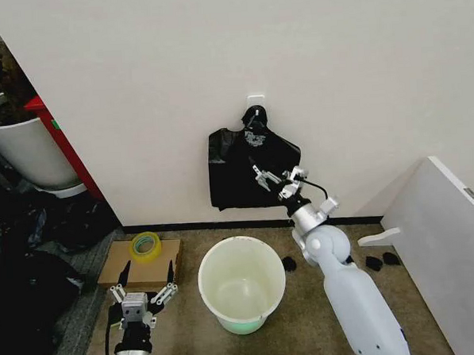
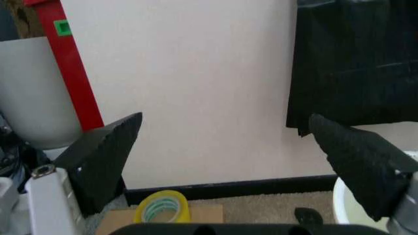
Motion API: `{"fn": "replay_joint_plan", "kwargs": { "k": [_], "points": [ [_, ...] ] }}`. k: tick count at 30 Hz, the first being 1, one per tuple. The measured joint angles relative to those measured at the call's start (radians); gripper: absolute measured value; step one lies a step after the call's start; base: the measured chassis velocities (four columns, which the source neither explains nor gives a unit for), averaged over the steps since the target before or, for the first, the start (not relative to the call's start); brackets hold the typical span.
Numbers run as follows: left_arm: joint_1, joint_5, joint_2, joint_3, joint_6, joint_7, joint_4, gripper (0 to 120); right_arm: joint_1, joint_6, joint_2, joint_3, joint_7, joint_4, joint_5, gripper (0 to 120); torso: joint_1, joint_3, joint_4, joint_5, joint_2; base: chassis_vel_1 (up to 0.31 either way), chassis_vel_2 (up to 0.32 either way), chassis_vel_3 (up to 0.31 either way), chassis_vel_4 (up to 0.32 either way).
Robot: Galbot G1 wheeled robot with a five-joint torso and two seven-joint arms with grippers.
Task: Place the garbage bag over the trash bin.
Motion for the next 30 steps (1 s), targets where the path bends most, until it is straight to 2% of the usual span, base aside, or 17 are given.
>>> {"fn": "replay_joint_plan", "kwargs": {
  "k": [8,11,19,20,23,25,27,29,30],
  "points": [
    [-0.002,-0.003,0.0,0.003,-0.006,-0.003,0.0,100,0.077,0.001,0.018,-0.003,0.025,-0.064,0.059,100,0.0,0.0,-0.0001,0.0,0.0,0.0,0.0,0.0,0.0],
    [-0.003,-0.008,0.001,0.003,-0.005,-0.003,0.0,100,0.088,0.001,0.019,-0.005,0.025,-0.074,0.059,93,0.0,0.0,-0.0001,0.0,0.0,0.0,0.0,0.0,0.0],
    [-0.004,0.008,0.001,0.003,-0.004,-0.003,-0.001,100,0.098,0.005,0.051,-0.006,0.023,-0.086,0.059,59,0.0,0.0,-0.0001,0.0,0.0,0.0,0.0,0.0,0.0],
    [-0.004,0.008,0.001,0.003,-0.004,-0.003,-0.001,100,0.098,0.005,0.051,-0.006,0.023,-0.086,0.059,59,0.0,0.0,-0.0001,0.0,0.0,0.0,0.0,0.0,0.0],
    [-0.006,0.009,0.002,0.003,-0.004,-0.005,-0.001,100,0.094,0.005,0.06,-0.006,0.022,-0.086,0.056,46,0.0,0.0,0.0,0.0,0.0,0.0,0.0,0.0,0.0],
    [-0.006,0.008,0.002,0.003,-0.004,-0.007,-0.001,100,0.094,0.005,0.062,-0.006,0.022,-0.086,0.056,43,0.0,0.0,0.0,0.0,0.0,0.0,0.0,0.0,0.0],
    [-0.006,0.008,0.003,0.003,-0.004,-0.009,-0.001,100,0.094,0.006,0.064,-0.005,0.022,-0.085,0.054,31,0.0,0.0,-0.0001,0.0,0.0,0.0,0.0,0.0,0.0],
    [-0.006,0.008,0.003,0.003,-0.004,-0.01,-0.001,100,0.093,0.006,0.064,-0.005,0.022,-0.085,0.054,28,0.0,0.0,-0.0001,0.0,0.0,0.0,0.0,0.0,0.0],
    [-0.006,0.008,0.003,0.003,-0.004,-0.011,0.0,100,0.093,0.007,0.064,-0.005,0.023,-0.083,0.054,21,0.0,0.0,-0.0001,0.0,0.0,0.0,0.0,0.0,0.0]
  ]
}}
